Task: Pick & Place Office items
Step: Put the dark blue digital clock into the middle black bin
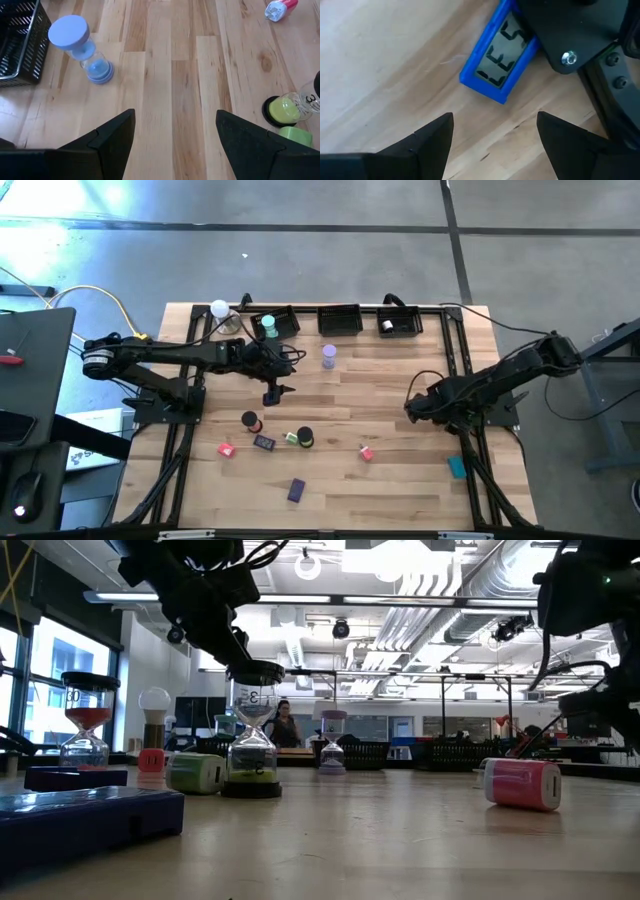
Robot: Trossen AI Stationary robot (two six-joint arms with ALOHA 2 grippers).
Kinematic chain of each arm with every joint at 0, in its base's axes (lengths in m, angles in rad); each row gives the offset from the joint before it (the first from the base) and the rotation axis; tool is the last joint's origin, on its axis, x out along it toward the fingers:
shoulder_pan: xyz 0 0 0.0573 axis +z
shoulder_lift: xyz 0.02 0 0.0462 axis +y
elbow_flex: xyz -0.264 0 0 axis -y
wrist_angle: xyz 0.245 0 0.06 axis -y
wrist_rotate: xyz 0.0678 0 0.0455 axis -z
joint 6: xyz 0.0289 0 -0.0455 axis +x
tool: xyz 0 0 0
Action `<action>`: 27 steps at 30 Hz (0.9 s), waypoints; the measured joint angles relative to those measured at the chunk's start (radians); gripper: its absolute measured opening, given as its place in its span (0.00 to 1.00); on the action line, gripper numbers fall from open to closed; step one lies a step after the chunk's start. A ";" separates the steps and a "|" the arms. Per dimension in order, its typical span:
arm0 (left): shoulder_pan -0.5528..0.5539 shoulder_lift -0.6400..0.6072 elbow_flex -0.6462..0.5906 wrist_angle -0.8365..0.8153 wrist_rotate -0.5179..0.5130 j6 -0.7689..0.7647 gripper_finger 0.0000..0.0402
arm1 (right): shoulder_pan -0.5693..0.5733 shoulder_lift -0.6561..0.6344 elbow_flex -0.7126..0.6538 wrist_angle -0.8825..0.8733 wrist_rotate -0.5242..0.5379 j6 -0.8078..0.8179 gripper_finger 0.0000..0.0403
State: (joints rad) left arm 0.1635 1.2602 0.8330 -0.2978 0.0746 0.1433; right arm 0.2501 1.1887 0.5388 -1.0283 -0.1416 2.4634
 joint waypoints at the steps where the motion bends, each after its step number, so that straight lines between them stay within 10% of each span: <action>1: 0.000 0.000 0.000 -0.001 0.000 0.001 0.67 | 0.000 -0.005 0.000 0.000 0.015 0.000 0.68; 27: 0.000 0.000 -0.018 -0.002 0.000 0.018 0.67 | -0.010 -0.123 0.001 -0.051 0.154 0.046 0.68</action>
State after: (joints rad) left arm 0.1635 1.2606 0.8150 -0.2996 0.0750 0.1615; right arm 0.2401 1.0653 0.5396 -1.0797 0.0127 2.5098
